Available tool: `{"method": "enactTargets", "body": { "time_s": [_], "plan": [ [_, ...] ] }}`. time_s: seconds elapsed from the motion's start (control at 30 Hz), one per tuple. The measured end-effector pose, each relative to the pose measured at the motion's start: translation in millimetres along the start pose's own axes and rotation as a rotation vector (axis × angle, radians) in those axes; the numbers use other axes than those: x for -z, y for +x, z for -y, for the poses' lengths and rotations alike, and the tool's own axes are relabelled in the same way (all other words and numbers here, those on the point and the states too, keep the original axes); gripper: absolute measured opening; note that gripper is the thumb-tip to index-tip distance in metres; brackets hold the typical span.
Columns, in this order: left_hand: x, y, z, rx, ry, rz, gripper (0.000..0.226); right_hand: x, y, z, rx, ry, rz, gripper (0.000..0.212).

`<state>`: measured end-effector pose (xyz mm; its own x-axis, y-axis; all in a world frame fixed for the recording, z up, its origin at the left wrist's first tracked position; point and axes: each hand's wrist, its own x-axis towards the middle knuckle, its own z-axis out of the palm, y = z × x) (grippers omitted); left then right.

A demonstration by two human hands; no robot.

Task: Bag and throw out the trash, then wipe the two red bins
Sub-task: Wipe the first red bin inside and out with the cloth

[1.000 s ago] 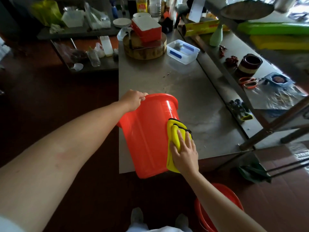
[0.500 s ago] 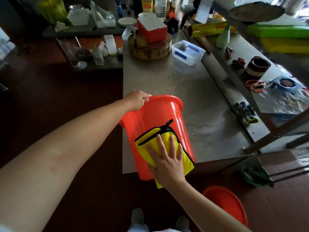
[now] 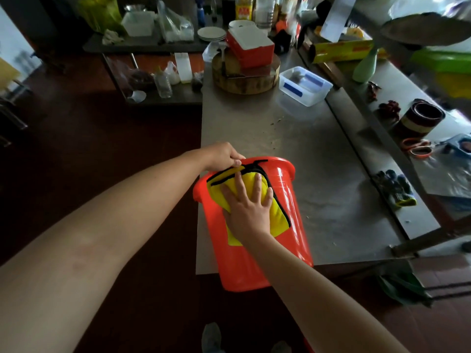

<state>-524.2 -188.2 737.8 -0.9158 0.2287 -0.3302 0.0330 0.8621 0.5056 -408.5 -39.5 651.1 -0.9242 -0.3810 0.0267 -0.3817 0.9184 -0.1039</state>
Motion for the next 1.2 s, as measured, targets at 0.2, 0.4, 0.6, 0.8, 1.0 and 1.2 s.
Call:
{"method": "enactTargets", "body": {
  "time_s": [0.2,0.4,0.6,0.8,1.0,1.2],
  "plan": [
    [6,-2,7,-0.011,-0.044,0.041,0.035,-3,-1,3,0.009,0.004,-0.028,0.064],
    [3,-3,4,-0.007,-0.116,0.032,0.033,-12,-54,-22,0.041,-0.003,-0.085,0.065],
    [1,-3,2,0.0,-0.134,0.039,0.032,-28,-124,-45,0.027,0.019,-0.116,0.068],
    [-2,-3,0,0.007,-0.128,0.022,0.033,-32,-137,-49,0.009,0.023,-0.11,0.067],
    [1,-3,8,0.015,-0.092,0.018,0.035,-12,-85,-40,-0.036,0.036,-0.053,0.062],
    [0,-5,16,-0.011,-0.02,-0.014,0.038,2,-14,-42,-0.088,0.114,-0.001,0.062]
  ]
}}
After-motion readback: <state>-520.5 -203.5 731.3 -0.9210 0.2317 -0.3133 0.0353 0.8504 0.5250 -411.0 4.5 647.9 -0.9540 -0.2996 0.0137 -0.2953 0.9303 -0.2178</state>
